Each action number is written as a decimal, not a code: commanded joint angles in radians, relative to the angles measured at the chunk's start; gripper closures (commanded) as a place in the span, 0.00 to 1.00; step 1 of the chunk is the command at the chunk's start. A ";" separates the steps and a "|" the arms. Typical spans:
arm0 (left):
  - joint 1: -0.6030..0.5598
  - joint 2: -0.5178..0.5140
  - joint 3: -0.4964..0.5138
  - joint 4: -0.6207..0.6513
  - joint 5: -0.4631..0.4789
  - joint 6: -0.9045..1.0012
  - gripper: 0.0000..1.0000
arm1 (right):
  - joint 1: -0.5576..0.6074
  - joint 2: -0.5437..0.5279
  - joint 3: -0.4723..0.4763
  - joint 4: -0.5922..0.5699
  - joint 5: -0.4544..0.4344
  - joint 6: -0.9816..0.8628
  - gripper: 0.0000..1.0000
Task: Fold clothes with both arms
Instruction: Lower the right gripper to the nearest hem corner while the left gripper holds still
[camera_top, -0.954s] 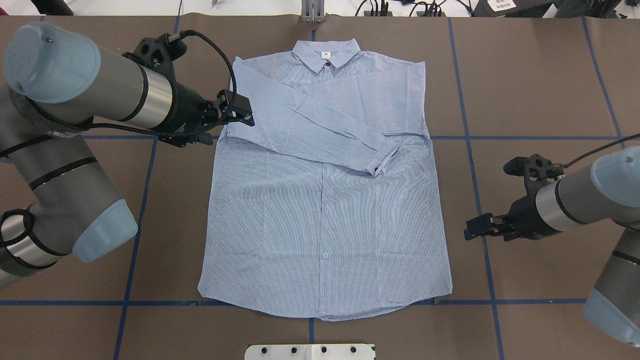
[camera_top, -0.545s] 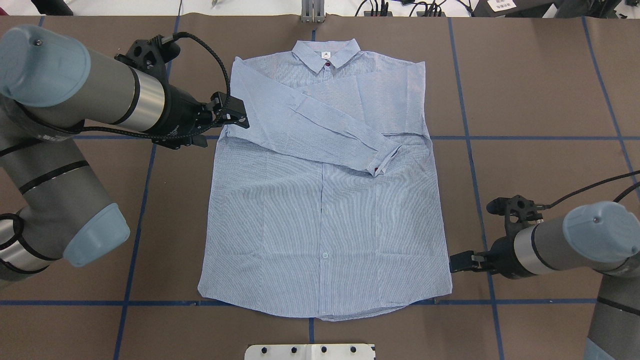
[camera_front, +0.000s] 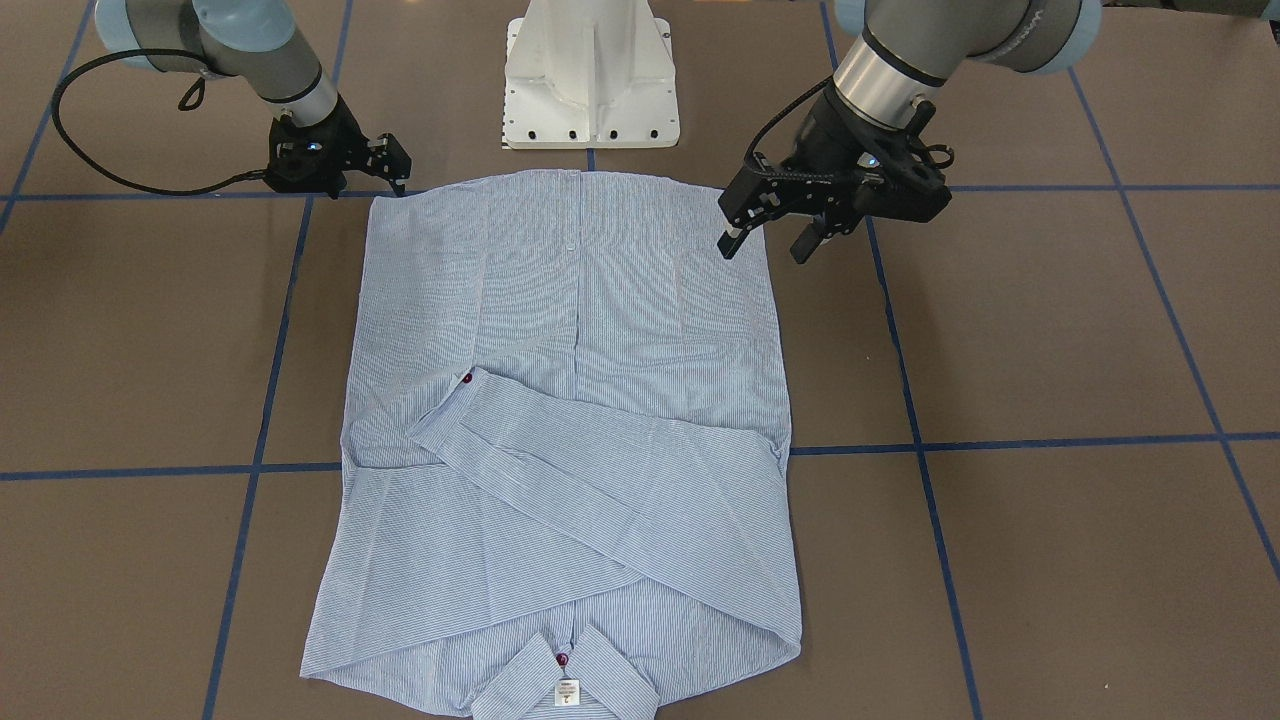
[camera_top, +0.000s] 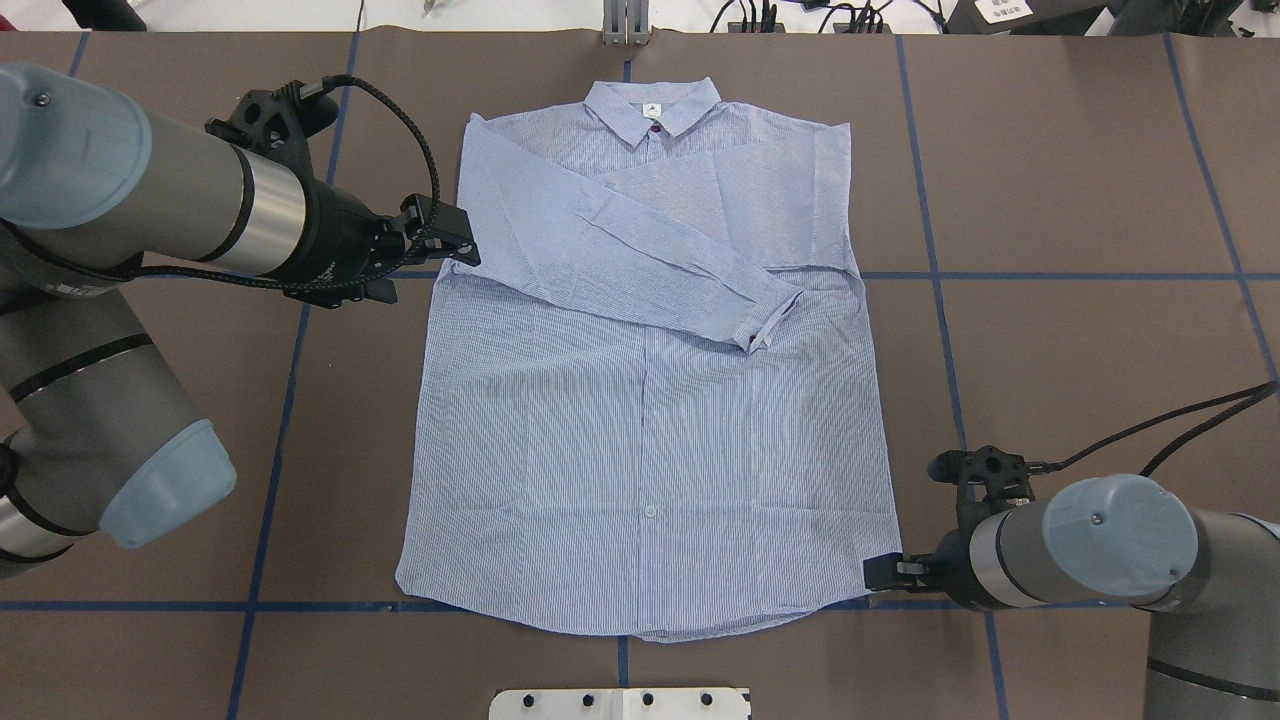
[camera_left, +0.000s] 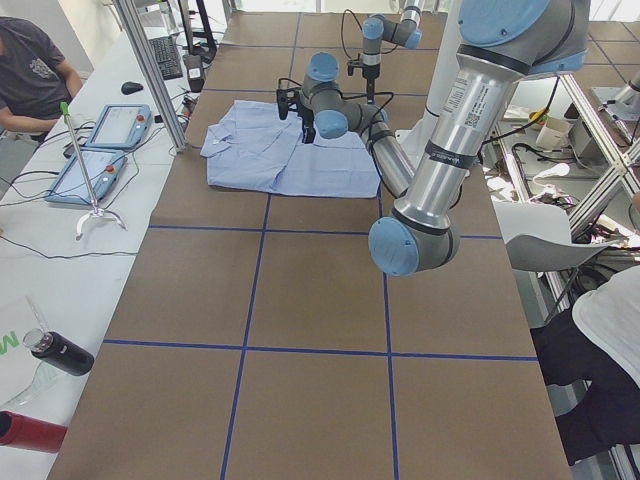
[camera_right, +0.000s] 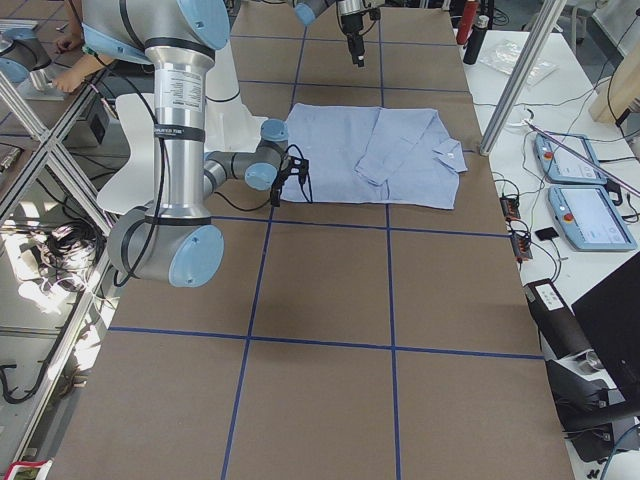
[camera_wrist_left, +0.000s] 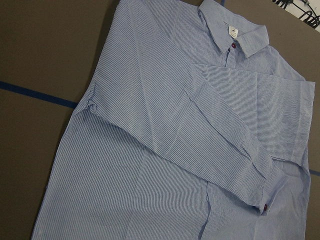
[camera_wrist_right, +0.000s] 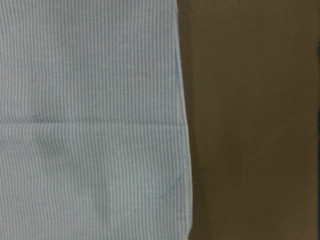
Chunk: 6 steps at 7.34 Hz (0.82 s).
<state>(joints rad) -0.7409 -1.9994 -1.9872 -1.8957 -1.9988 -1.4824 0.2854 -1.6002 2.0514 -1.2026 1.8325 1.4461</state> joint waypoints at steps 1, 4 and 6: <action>0.003 0.016 -0.010 0.000 0.000 0.001 0.01 | 0.003 0.078 0.007 -0.116 -0.001 0.003 0.02; 0.002 0.016 -0.012 0.000 0.000 0.001 0.01 | 0.009 0.065 0.012 -0.109 0.046 0.002 0.02; 0.003 0.016 -0.016 0.000 -0.001 0.001 0.01 | 0.008 0.054 -0.007 -0.107 0.050 -0.004 0.02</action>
<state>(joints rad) -0.7384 -1.9835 -2.0004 -1.8960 -1.9991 -1.4818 0.2926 -1.5421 2.0558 -1.3111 1.8764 1.4455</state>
